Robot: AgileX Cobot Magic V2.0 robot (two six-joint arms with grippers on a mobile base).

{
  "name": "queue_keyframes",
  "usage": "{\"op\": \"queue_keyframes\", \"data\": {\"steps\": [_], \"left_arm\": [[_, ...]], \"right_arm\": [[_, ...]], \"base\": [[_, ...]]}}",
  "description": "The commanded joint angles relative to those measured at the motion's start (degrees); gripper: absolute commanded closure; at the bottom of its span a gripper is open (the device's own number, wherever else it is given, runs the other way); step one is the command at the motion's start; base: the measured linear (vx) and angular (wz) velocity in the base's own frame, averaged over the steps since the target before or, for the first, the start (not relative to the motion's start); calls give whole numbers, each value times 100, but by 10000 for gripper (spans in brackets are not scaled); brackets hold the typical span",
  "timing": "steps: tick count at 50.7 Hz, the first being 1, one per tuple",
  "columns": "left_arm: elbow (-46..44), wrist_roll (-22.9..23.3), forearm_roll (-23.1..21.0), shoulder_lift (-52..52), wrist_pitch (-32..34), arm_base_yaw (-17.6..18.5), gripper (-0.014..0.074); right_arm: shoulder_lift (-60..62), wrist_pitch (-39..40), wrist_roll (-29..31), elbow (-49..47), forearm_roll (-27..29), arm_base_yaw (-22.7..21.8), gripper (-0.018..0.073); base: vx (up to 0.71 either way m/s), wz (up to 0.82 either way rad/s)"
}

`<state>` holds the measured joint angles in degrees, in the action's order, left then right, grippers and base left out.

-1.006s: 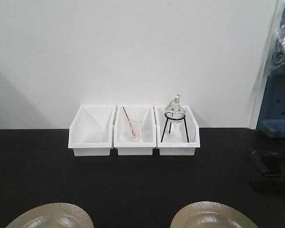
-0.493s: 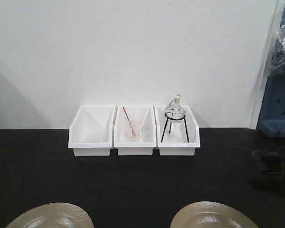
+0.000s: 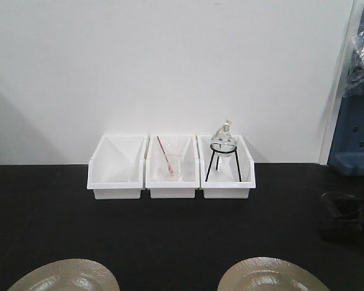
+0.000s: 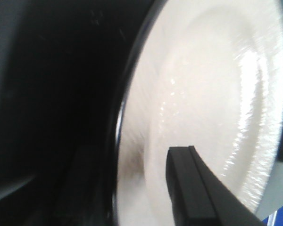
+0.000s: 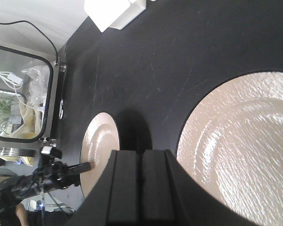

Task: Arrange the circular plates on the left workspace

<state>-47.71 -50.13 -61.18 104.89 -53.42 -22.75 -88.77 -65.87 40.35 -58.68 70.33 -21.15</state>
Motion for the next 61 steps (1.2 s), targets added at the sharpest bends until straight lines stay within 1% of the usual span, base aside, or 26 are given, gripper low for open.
{"op": "queue_keyframes", "data": {"steps": [1, 2, 4, 5, 7, 8, 11, 14, 17, 21, 22, 23, 27, 29, 32, 37, 44, 50, 53, 61], "left_arm": [[-151, -7, -458, -140, -170, 185, 247], [-151, -7, -498, -140, -181, 203, 279], [-151, -13, -617, -140, -209, 255, 399], [-156, -13, -663, -140, -216, 268, 446], [-156, -61, -871, -140, -273, 308, 591], [-156, -119, -1005, -140, -311, 329, 607], [-156, -219, -1470, -140, -501, 409, 606], [-156, -410, -2121, -140, -786, 518, 603], [-156, -657, -3021, -140, -1077, 712, 603], [-171, -858, -3953, -140, -1072, 991, 601], [-194, -895, -4108, -140, -1029, 1052, 601], [-226, -882, -4168, -130, -936, 1142, 601], [-602, -822, -4099, -70, -430, 1531, 601], [-785, -636, -4104, 3, -179, 1740, 600], [-1103, -496, -4104, 127, 126, 2020, 600], [-1634, -232, -4104, 440, 417, 2384, 600], [-2372, 163, -4093, 959, 604, 2827, 600], [-2789, 335, -4092, 1349, 769, 3074, 600], [-2965, 345, -4099, 1512, 850, 3161, 598], [-3143, 257, -4093, 1762, 1021, 3230, 580]], "right_arm": [[232, -240, 90, -171, 423, -21, 564], [232, -246, 90, -171, 423, -21, 564], [232, -246, 90, -171, 423, -21, 564], [232, -246, 90, -171, 423, -21, 564], [232, -253, 90, -171, 423, -21, 564], [232, -259, 90, -171, 423, -21, 564], [232, -266, 90, -171, 423, -21, 564], [232, -272, 90, -171, 423, -21, 564], [232, -265, 90, -171, 423, -21, 564], [232, -265, 90, -171, 429, -21, 564], [232, -265, 90, -171, 429, -21, 564], [232, -265, 90, -171, 429, -21, 564], [232, -238, 90, -171, 429, -21, 564], [232, -238, 107, -171, 429, -21, 564], [232, -227, 150, -171, 429, -21, 564], [232, -227, 198, -171, 435, -21, 564], [232, -227, 203, -171, 435, -21, 564], [232, -227, 223, -171, 435, -21, 564], [232, -227, 223, -171, 435, -21, 564], [232, -226, 239, -171, 474, -21, 564]], "base": [[0, 0], [0, 0], [0, 0], [0, 0], [0, 0], [0, 0], [0, 0], [0, 0], [0, 0], [0, 0], [0, 0], [0, 0], [0, 0], [0, 0], [0, 0], [0, 0], [0, 0], [0, 0], [0, 0], [0, 0]]}}
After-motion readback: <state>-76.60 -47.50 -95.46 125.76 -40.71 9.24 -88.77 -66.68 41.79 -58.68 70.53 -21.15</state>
